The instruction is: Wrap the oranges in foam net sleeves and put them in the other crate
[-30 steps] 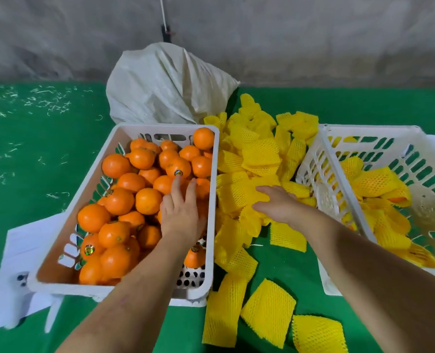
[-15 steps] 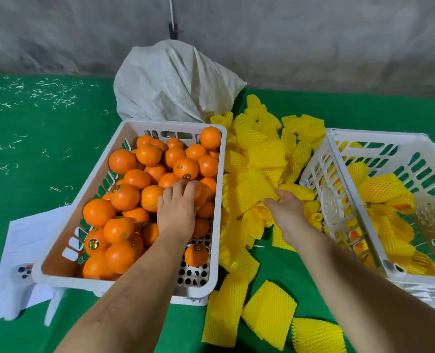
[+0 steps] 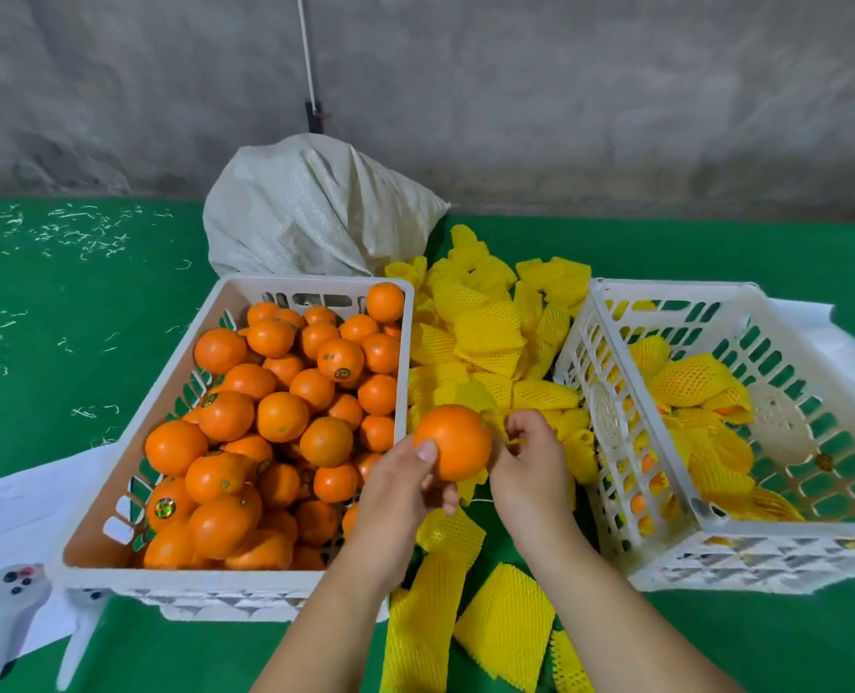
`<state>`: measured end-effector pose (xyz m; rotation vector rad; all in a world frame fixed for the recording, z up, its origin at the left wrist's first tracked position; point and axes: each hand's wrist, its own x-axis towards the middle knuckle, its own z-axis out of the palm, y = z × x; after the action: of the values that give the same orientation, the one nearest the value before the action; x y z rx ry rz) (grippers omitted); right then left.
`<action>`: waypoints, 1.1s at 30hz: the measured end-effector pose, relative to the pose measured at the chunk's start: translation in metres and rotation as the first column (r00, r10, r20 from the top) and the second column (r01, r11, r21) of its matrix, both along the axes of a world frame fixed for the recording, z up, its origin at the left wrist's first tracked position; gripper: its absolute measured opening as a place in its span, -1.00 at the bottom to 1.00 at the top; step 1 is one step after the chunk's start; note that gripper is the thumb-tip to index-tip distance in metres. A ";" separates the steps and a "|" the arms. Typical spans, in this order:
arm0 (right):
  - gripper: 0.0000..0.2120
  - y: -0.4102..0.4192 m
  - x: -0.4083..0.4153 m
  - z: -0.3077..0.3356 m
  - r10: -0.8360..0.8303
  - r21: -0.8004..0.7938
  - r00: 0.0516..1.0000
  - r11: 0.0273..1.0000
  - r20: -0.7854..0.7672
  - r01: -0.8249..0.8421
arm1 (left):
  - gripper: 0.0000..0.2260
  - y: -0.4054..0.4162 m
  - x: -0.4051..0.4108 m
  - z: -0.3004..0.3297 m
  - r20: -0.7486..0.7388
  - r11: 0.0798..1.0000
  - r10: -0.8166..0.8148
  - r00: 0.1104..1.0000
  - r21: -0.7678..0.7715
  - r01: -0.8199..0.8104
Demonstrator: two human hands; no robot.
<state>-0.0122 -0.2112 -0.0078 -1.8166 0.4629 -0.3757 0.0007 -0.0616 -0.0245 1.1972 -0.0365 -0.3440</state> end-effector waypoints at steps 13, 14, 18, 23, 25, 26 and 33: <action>-0.86 -0.003 -0.011 0.016 0.017 -0.101 0.999 0.995 0.038 -0.013 | -0.25 0.013 -0.004 0.011 0.048 0.958 -0.285 0.957 0.025 0.284; -0.84 -0.003 -0.012 0.016 0.019 -0.099 0.999 0.995 0.042 -0.015 | -0.23 0.011 -0.004 0.011 0.040 0.967 -0.254 0.966 0.011 0.254; -0.77 -0.002 -0.019 0.017 0.038 -0.081 0.996 0.996 0.083 -0.031 | -0.34 0.010 -0.003 0.007 0.069 0.979 -0.201 0.977 -0.004 0.202; -0.89 -0.005 -0.029 0.019 0.111 -0.143 0.983 0.986 0.147 -0.090 | -0.33 0.008 -0.006 0.007 0.112 0.993 -0.080 0.991 0.093 0.069; -0.89 -0.003 -0.035 0.021 0.161 -0.224 0.978 0.966 0.136 -0.128 | -0.23 0.010 -0.005 0.007 0.119 0.993 -0.074 0.990 0.097 0.063; -0.88 -0.003 -0.037 0.022 0.178 -0.256 0.976 0.956 0.128 -0.141 | -0.20 0.011 -0.006 0.006 0.141 0.990 -0.096 0.985 0.119 0.079; -0.86 0.008 -0.051 0.040 0.394 -0.487 0.910 0.825 0.130 -0.288 | -0.53 0.006 -0.005 0.004 0.109 0.999 0.032 0.993 -0.019 -0.030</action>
<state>-0.0634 -0.2032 0.0318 -2.2334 -0.1376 -0.4594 -0.0046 -0.0553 -0.0203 1.1975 -0.1158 -0.2498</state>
